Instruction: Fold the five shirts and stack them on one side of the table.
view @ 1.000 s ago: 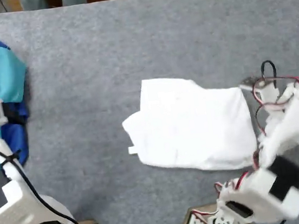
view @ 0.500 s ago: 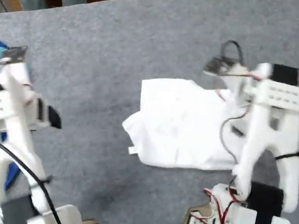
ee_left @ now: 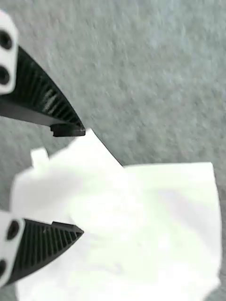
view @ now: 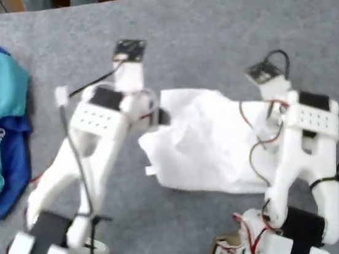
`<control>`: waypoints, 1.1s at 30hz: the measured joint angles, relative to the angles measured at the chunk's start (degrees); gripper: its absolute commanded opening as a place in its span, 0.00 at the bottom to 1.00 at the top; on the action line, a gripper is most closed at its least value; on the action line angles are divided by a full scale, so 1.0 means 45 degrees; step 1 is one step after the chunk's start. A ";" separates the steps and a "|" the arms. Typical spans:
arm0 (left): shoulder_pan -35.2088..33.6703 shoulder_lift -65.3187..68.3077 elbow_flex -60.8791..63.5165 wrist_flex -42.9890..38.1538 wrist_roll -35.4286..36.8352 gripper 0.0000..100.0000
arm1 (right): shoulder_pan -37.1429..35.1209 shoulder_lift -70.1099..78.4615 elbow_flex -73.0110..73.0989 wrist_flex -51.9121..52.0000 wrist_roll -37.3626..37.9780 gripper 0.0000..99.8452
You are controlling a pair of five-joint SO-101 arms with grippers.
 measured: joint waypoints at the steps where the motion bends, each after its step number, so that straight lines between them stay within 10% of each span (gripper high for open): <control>1: 0.0156 0.0567 -0.0430 -0.0098 0.0527 0.30 | 0.0234 0.0000 0.0391 -0.0645 -0.0527 0.04; 14: 0.1387 0.7678 -0.8537 0.2032 0.5490 0.25 | 0.2676 0.0000 0.4181 -0.5880 -0.4415 0.04; 33: 0.2755 1.2698 -1.6723 0.6232 0.5822 0.17 | 0.2950 -0.0039 0.5001 -0.7306 -0.4591 0.04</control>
